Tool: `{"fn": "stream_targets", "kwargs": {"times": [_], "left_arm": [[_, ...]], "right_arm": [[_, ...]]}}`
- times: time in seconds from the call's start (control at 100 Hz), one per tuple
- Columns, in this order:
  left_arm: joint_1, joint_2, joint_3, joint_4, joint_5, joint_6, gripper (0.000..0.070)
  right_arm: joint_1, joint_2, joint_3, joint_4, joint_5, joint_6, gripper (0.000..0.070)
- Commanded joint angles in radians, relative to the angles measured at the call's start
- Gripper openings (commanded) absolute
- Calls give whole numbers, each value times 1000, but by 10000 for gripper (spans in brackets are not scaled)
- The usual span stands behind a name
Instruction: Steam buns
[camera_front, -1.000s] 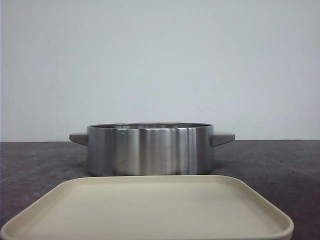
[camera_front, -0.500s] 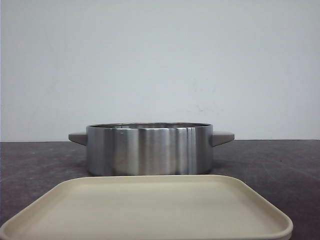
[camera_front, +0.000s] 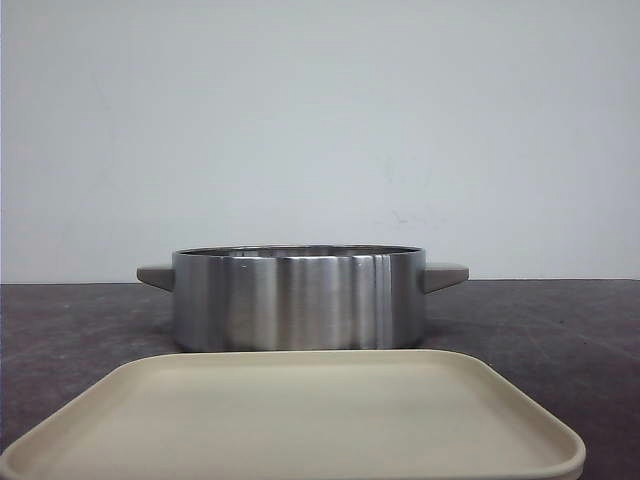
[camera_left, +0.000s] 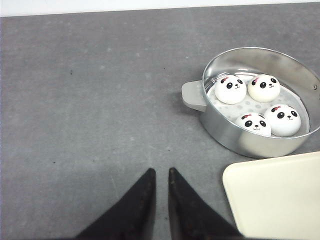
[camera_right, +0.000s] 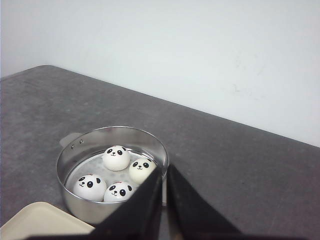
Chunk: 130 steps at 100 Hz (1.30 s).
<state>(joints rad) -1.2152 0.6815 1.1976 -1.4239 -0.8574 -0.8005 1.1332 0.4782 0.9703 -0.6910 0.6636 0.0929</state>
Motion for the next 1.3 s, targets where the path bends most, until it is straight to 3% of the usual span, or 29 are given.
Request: {"fn": "stream_targets", "kwargs": {"times": [0.0,0.57,0.85,1.11,1.29], "left_arm": [[-11,9,17,-19,-3,-3,0],[-11,9,17,-19,-3,-3,0],[-11,9,17,-19,-3,-3,0],[-11,9,17,-19,-3,-3,0],[-11,9,17,-19,-3,-3,0]], "right_arm": [[12,3,10,10,2,-7,8],[2,3,1,11,-10,-7,8],[-166,-69,-169,0,-16,-10,8],[-195,-103,-219,-325,-8,2,7],[-220,-139,-217,-336,13,-10,7]]}}
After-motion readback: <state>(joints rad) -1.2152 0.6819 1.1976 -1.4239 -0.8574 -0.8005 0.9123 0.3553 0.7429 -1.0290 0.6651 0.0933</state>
